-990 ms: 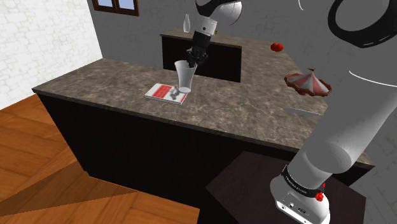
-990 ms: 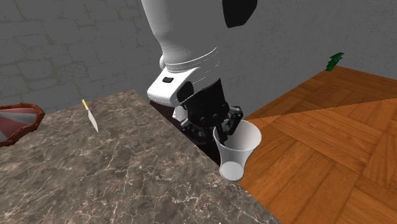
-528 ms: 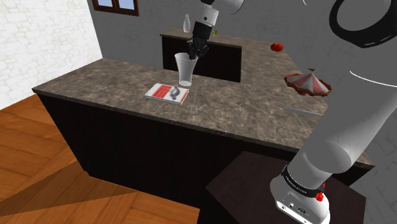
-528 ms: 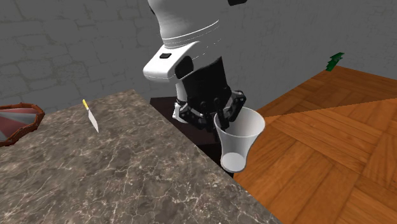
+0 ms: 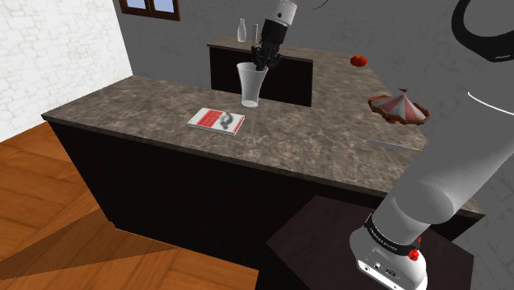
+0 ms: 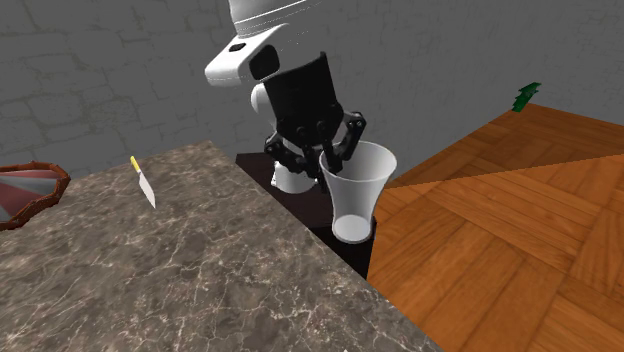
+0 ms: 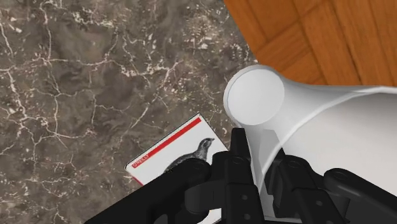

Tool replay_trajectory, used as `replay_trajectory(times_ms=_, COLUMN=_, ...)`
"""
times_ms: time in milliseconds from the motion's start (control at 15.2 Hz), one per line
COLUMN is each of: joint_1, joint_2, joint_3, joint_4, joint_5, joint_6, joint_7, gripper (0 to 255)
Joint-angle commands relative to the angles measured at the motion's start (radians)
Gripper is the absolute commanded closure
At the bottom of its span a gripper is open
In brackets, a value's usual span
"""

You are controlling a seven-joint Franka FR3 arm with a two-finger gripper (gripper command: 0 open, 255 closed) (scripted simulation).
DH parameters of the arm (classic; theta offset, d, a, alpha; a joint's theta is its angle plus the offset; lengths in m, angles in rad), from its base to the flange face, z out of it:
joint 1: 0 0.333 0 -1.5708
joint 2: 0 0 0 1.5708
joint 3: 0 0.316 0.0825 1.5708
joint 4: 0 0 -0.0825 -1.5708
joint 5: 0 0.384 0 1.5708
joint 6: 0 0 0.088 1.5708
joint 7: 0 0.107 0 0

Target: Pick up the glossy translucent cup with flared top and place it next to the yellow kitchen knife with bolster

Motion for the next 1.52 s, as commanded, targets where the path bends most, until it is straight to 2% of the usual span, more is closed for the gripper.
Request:
replay_trajectory(times_ms=0, joint_1=-0.015, joint_2=-0.065, joint_3=-0.015, joint_4=-0.073, joint_5=-0.004, joint_6=0.000, joint_7=-0.030, gripper=255)
replay_trajectory(times_ms=726, joint_1=-0.099, joint_2=-0.390, joint_3=-0.112, joint_4=-0.379, joint_5=-0.072, joint_6=-0.056, joint_7=-0.177, gripper=255)
replay_trajectory(times_ms=1452, joint_1=-0.212, joint_2=-0.649, joint_3=-0.250, joint_4=-0.539, joint_5=-0.209, joint_6=-0.188, joint_7=-0.342, gripper=255)
